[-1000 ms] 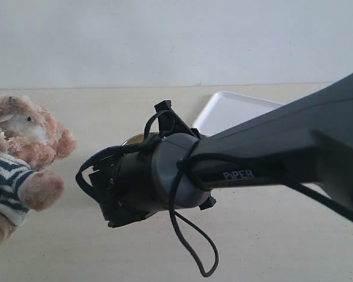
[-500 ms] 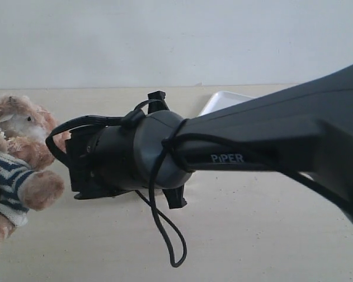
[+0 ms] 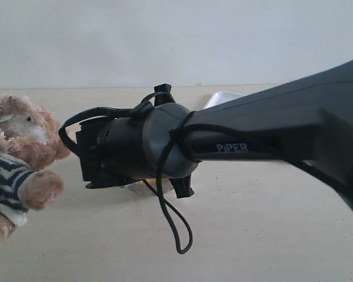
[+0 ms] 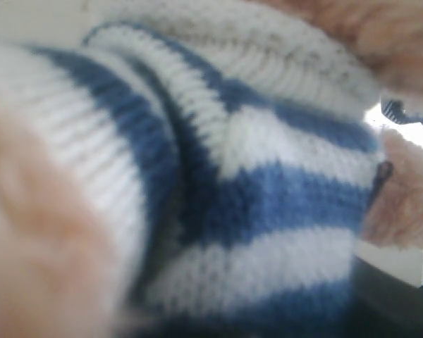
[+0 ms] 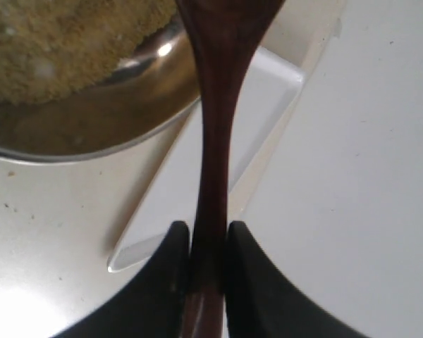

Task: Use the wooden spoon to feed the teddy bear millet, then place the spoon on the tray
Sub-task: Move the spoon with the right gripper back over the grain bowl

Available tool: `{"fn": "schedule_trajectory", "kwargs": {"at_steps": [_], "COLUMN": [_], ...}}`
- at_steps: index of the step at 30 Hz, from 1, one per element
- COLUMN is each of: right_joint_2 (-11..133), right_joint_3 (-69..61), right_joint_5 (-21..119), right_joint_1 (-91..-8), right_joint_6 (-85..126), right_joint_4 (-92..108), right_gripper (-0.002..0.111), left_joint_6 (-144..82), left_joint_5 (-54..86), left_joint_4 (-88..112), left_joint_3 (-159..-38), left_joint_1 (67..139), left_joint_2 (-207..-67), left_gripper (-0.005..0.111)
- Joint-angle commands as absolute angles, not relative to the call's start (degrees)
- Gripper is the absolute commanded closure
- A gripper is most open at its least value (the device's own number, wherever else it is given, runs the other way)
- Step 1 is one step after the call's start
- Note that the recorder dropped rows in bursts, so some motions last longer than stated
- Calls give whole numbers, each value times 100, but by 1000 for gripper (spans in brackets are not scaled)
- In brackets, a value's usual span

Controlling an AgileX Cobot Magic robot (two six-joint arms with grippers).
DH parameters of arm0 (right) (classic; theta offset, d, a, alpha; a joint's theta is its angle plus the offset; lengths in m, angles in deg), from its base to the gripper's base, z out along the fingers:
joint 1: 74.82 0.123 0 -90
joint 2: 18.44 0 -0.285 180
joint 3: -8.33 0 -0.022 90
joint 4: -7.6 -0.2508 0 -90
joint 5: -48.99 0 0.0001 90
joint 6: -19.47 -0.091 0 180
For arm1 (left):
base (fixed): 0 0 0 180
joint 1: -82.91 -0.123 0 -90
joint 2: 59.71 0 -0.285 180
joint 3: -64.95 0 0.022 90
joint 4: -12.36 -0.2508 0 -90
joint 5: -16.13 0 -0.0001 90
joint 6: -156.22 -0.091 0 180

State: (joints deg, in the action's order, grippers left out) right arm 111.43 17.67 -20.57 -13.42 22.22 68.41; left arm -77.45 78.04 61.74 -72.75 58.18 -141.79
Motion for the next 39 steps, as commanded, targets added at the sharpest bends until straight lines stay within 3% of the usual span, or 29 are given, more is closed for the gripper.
{"fn": "schedule_trajectory", "kwargs": {"at_steps": [1, 39], "right_joint_2": [11143, 11397], "right_joint_3": [1641, 1463], "right_joint_5": [-2097, -2097], "right_joint_1": [-1503, -1287], "right_joint_6": [2233, 2232], "right_joint_4": [7048, 6310], "right_gripper": [106, 106], "left_joint_6": [-7738, -7738], "left_joint_5": [7850, 7837], "left_joint_4": [6285, 6285], "left_joint_3": [-7294, -7294], "left_joint_1": [5810, 5810], "left_joint_2": [-14089, -14089], "left_gripper": [100, 100]}}
